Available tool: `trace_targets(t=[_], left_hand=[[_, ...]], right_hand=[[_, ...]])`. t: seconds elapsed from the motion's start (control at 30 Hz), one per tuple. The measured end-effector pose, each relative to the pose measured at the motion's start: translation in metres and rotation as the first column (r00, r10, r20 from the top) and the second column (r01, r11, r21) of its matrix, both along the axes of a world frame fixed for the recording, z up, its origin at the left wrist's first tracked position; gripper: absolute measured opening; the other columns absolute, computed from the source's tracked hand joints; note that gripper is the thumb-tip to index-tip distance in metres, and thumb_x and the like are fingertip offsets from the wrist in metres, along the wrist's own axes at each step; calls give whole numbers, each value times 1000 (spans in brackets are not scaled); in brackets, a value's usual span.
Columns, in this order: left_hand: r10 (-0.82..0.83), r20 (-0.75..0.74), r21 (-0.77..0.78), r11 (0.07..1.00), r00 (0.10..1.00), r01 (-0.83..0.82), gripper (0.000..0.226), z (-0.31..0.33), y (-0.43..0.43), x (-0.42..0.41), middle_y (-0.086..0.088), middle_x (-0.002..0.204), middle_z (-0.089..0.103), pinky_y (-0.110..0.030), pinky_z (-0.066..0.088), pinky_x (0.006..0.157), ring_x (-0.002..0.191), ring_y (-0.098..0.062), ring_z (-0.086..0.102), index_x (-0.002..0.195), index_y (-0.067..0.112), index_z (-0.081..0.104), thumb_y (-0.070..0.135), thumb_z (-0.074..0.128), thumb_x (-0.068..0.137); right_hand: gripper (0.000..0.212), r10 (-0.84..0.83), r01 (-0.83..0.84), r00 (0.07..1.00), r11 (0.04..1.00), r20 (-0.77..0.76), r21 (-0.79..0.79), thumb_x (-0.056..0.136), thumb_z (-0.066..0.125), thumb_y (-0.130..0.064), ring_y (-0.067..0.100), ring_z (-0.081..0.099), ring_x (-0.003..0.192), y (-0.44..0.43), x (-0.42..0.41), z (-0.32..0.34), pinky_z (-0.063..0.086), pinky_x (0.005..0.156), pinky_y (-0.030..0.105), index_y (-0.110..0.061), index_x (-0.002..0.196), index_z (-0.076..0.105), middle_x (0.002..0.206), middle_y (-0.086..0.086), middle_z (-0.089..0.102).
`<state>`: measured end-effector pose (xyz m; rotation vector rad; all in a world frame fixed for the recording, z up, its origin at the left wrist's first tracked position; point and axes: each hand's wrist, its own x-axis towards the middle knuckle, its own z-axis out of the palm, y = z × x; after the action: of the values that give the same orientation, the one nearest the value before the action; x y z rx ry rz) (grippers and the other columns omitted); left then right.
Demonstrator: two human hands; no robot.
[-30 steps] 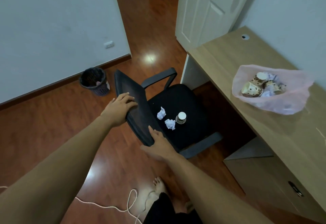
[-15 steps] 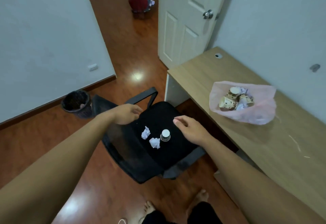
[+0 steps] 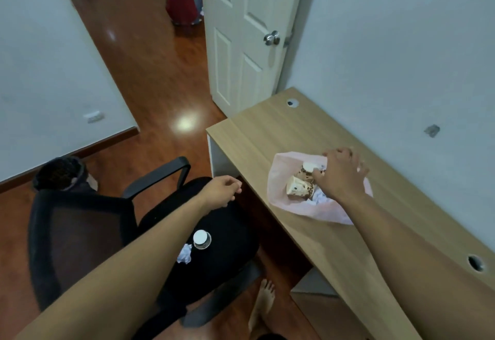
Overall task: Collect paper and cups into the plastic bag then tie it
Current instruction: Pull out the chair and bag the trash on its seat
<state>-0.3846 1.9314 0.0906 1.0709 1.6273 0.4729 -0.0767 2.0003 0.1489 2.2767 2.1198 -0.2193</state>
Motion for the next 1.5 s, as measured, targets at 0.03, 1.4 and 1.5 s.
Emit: trace_targets(t=[0.03, 1.4, 1.5], left_hand=[[20, -11, -1, 1000, 1000, -20, 28, -8, 13, 15, 1, 124, 73, -49, 60, 98, 110, -24, 70, 128, 21, 67, 38, 53, 111], [778, 496, -74, 480, 385, -874, 57, -28, 13, -58, -14, 122, 80, -57, 53, 113, 117, -32, 75, 123, 9, 79, 57, 74, 94], [769, 495, -85, 505, 403, -859, 57, -38, 5, -63, -16, 121, 79, -58, 53, 112, 118, -35, 75, 121, 11, 80, 61, 72, 94]], right_hand=[[64, -19, 20, 999, 1000, 47, -21, 96, 67, -51, 35, 18, 159, 10, 10, -2, 23, 122, 64, -22, 151, 51, 164, 14, 36], [49, 32, -260, 845, 897, -534, -358, 98, 66, -50, 37, 72, 95, 126, -103, -46, 44, 69, 34, -2, 108, 73, 106, 17, 76], [56, -9, -214, 857, 903, -515, -372, 99, 61, -54, 39, 73, 103, 128, -109, -74, 46, 74, 33, -2, 115, 75, 115, 20, 77]])
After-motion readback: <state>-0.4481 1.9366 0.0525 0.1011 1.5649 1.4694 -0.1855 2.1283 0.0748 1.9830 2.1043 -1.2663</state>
